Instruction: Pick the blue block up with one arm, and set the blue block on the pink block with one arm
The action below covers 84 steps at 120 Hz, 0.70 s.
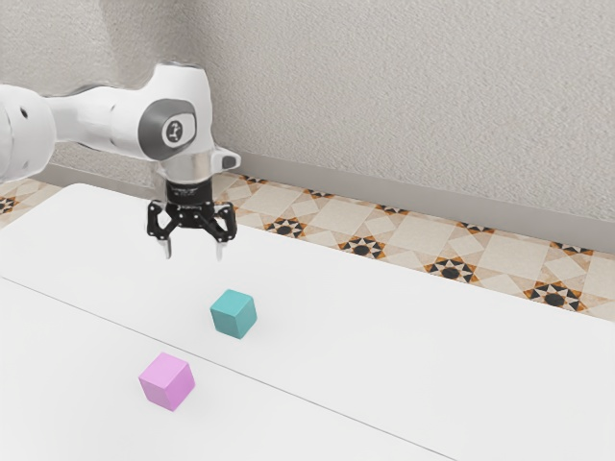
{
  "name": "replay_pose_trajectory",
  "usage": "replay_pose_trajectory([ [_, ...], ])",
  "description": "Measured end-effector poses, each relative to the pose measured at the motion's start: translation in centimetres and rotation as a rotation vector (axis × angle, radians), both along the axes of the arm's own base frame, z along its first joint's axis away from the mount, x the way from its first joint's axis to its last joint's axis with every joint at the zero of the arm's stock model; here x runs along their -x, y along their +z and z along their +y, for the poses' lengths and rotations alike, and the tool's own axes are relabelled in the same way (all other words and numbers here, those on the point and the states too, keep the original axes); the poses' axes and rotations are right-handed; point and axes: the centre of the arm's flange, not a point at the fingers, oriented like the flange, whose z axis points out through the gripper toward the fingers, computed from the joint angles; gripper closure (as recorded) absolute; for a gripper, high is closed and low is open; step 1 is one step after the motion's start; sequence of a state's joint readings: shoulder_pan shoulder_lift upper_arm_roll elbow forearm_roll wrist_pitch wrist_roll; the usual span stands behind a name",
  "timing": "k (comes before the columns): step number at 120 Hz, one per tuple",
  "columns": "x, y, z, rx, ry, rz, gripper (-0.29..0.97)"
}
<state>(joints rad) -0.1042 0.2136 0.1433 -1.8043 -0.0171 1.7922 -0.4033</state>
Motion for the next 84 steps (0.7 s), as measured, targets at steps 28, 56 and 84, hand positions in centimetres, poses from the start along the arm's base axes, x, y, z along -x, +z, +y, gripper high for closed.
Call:
replay_pose_trajectory([
  [28,-0.7,-4.9,-0.1,0.024,-0.167,-0.131,0.0],
  [56,-1.7,-7.2,-0.4,0.055,-0.312,-0.195,0.0],
  [84,-2.1,-10.2,-0.3,0.113,-0.337,-0.208,0.0],
])
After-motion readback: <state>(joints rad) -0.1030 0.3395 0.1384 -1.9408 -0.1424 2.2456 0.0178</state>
